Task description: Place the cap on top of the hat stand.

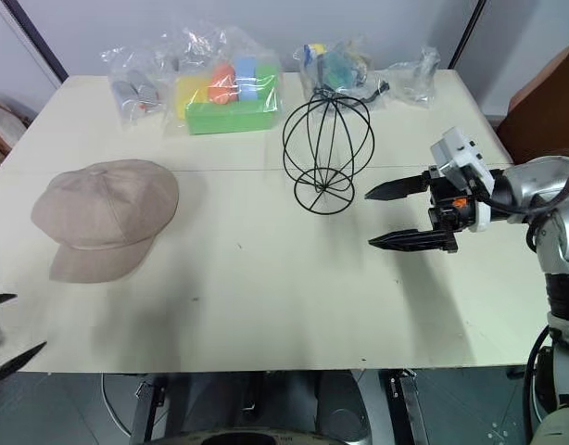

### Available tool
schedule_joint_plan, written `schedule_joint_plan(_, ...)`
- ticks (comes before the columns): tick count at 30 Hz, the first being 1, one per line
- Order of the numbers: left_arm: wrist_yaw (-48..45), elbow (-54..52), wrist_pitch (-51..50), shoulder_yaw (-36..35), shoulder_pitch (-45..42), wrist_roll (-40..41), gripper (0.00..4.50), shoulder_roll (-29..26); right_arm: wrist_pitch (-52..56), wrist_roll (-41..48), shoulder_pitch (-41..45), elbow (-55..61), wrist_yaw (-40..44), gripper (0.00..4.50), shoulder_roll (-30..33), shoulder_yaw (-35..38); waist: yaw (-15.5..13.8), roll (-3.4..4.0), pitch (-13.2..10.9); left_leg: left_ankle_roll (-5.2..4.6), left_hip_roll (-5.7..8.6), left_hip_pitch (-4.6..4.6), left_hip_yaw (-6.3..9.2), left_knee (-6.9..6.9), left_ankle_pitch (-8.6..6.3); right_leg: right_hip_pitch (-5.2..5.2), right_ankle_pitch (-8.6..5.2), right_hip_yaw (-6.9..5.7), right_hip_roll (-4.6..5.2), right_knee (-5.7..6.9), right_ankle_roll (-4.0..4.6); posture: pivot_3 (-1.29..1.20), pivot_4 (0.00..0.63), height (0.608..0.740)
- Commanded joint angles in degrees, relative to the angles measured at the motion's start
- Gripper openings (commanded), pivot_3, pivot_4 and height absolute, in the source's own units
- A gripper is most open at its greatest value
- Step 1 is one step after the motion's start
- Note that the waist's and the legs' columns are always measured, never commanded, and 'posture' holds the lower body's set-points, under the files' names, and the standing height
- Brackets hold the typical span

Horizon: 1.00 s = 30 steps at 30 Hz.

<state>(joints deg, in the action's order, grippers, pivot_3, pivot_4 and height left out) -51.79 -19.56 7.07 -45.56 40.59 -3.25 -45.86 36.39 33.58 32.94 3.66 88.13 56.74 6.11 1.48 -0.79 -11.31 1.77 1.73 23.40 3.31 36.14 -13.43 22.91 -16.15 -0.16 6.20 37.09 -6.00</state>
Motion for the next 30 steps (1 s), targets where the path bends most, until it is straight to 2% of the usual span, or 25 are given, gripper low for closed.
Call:
schedule_joint_plan(1, 17.1, 7.9, 7.6, 7.9, -9.2, -15.1, 4.50, 0.2, 2.7, 4.3, -0.4, 5.1, -3.0, 4.43, 0.5, 3.9, -1.0, 0.00, 0.0, 0.00, -0.01, -0.01, 0.01, 0.04, 0.00, -0.03, 0.01, 0.00, -0.01, 0.01, 0.01, 0.00, 0.150, 0.740)
schedule_joint_plan(6, 35.3, 18.3, 15.2, 18.9, -19.7, -28.5, 4.50, 1.1, 4.9, 6.9, -2.3, 7.9, -5.4, 4.43, 1.1, 5.7, -1.5, -0.23, 0.1, -0.04, -0.02, 0.02, 0.03, 0.07, -0.02, -0.04, 0.15, 0.00, -0.02, -0.04, -0.18, 0.00, 0.150, 0.740)
schedule_joint_plan(9, 41.0, 24.0, 17.0, 24.4, -23.3, -32.8, 4.50, 0.3, 5.5, 7.8, -2.8, 8.9, -6.7, 4.43, 1.5, 6.2, -1.7, -0.18, 0.2, -0.07, -0.03, 0.02, 0.02, 0.04, -0.04, 0.00, 0.24, 0.00, -0.02, -0.02, -0.34, 0.00, 0.150, 0.740)
schedule_joint_plan(11, 44.3, 28.3, 17.9, 27.9, -26.6, -35.1, 4.50, -0.7, 6.4, 8.7, -2.1, 9.5, -7.9, 4.43, 1.6, 6.5, -1.9, 0.19, 0.4, -0.07, -0.04, -0.01, 0.02, 0.02, -0.04, 0.01, 0.26, 0.00, -0.03, 0.03, -0.38, 0.00, 0.150, 0.740)
schedule_joint_plan(15, 49.4, 34.5, 19.5, 32.3, -32.8, -36.1, 4.50, -1.9, 7.5, 10.2, -1.5, 10.2, -9.9, 4.43, 1.6, 6.9, -2.4, 0.54, 0.6, -0.06, -0.04, -0.07, 0.03, 0.06, -0.03, -0.11, 0.26, -0.08, -0.06, 0.10, -0.38, 0.00, 0.150, 0.740)
schedule_joint_plan(17, 50.5, 36.5, 21.1, 34.0, -34.7, -35.4, 3.97, -2.4, 7.3, 10.5, -2.2, 10.8, -10.4, 4.50, 1.9, 7.3, -2.4, 0.58, 0.6, -0.04, -0.07, -0.08, 0.05, 0.08, -0.02, -0.15, 0.27, -0.11, -0.10, 0.09, -0.35, 0.00, 0.150, 0.740)
schedule_joint_plan(18, 50.9, 37.2, 21.7, 34.7, -35.2, -35.2, 3.55, -2.8, 7.3, 10.6, -2.5, 11.0, -10.7, 4.50, 2.0, 7.4, -2.3, 0.57, 0.6, -0.04, -0.07, -0.09, 0.05, 0.08, -0.02, -0.15, 0.28, -0.10, -0.09, 0.09, -0.35, 0.00, 0.150, 0.740)
schedule_joint_plan(23, 50.6, 37.5, 21.9, 35.6, -37.9, -30.8, 0.84, -2.6, 8.1, 11.5, -3.3, 10.7, -12.6, 4.50, 2.7, 9.3, -2.3, 0.58, 0.6, -0.04, -0.10, -0.04, 0.05, 0.08, -0.01, -0.08, 0.37, -0.07, -0.10, 0.09, -0.49, 0.00, 0.150, 0.740)
schedule_joint_plan(25, 49.8, 36.7, 21.0, 35.1, -39.5, -28.0, 0.08, -2.0, 9.5, 12.2, -2.9, 10.0, -14.2, 4.50, 2.8, 10.2, -2.3, 0.58, 0.6, -0.04, -0.09, -0.04, 0.05, 0.08, -0.01, -0.09, 0.38, -0.07, -0.09, 0.09, -0.49, 0.00, 0.150, 0.740)
schedule_joint_plan(30, 44.4, 29.6, 15.0, 32.5, -47.1, -17.0, 0.08, 0.3, 8.3, 10.7, -3.8, 9.5, -17.9, 4.50, 3.8, 14.5, -2.4, 0.45, 0.5, -0.04, -0.09, 0.00, 0.06, 0.10, -0.01, -0.07, 0.40, -0.08, -0.11, 0.07, -0.47, 0.00, 0.150, 0.740)
